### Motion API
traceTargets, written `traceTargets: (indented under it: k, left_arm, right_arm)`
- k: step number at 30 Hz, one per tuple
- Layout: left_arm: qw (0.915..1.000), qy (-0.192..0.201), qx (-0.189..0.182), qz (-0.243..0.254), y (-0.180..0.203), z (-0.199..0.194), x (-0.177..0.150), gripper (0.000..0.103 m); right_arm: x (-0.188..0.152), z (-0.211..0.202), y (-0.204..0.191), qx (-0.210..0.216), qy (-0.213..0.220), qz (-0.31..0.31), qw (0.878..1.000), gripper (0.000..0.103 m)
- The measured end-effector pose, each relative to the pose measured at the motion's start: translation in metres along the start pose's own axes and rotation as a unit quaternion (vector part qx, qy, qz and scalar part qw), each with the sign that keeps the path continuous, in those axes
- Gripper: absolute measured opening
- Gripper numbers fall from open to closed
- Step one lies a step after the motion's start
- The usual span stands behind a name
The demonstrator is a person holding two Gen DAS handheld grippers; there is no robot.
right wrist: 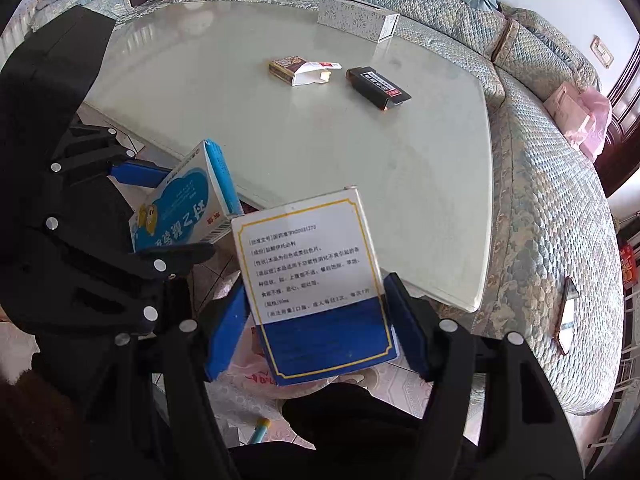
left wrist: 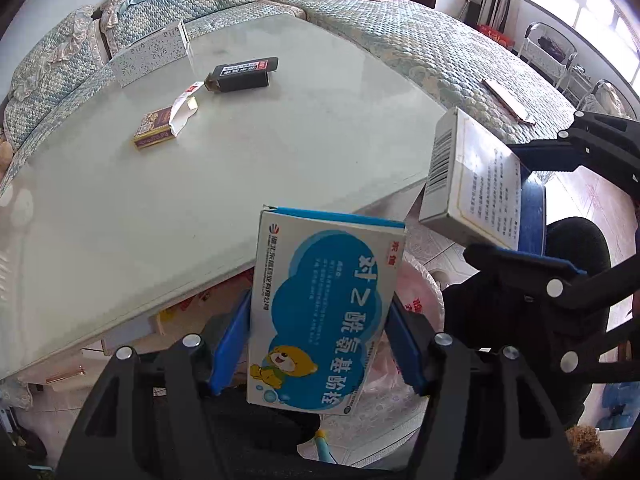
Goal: Collect trash
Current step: 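Carry the medicine box and white-blue box down over the trash bin with both tools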
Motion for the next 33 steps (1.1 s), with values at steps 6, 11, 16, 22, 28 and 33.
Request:
traceTargets:
  k: [6, 11, 16, 22, 28, 33]
  left_arm:
    - [0.9996, -0.024, -0.011, -0.005, 0.005, 0.032, -0.020, 0.062]
    - [0.9984, -0.045, -0.029, -0.018, 0.007, 0.058, -0.035, 0.062]
    - [0.9962, -0.064, -0.050, -0.031, 0.011, 0.084, -0.047, 0.062]
    - [0.9932, -0.094, -0.059, -0.036, 0.018, 0.115, -0.070, 0.063]
    - [0.9858, -0.132, -0.074, -0.073, 0.015, 0.149, -0.095, 0.063]
    - [0.9796, -0.162, -0.077, -0.091, 0.014, 0.173, -0.112, 0.063]
  right_arm:
    - [-0.025, 0.025, -0.001, 0.008, -0.022, 0.010, 1.000, 0.066]
    - [-0.043, 0.048, 0.002, 0.010, -0.041, 0.024, 0.999, 0.066]
    - [-0.055, 0.070, 0.005, 0.011, -0.054, 0.031, 0.998, 0.066]
    - [-0.075, 0.103, 0.008, 0.009, -0.072, 0.046, 0.996, 0.066]
    - [-0.098, 0.131, 0.009, 0.010, -0.090, 0.067, 0.994, 0.066]
    - [-0.116, 0.157, 0.006, 0.016, -0.116, 0.079, 0.990, 0.066]
Point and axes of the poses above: each gripper's, at about its wrist camera, not at the fingertips, and z roughly the way its jaws point, y to its right, x to its top, the point moved 7 cm from there along z, roughly the way its jaws point, and after that the axes turned 12 degrees about y, right-handed, at the moved point
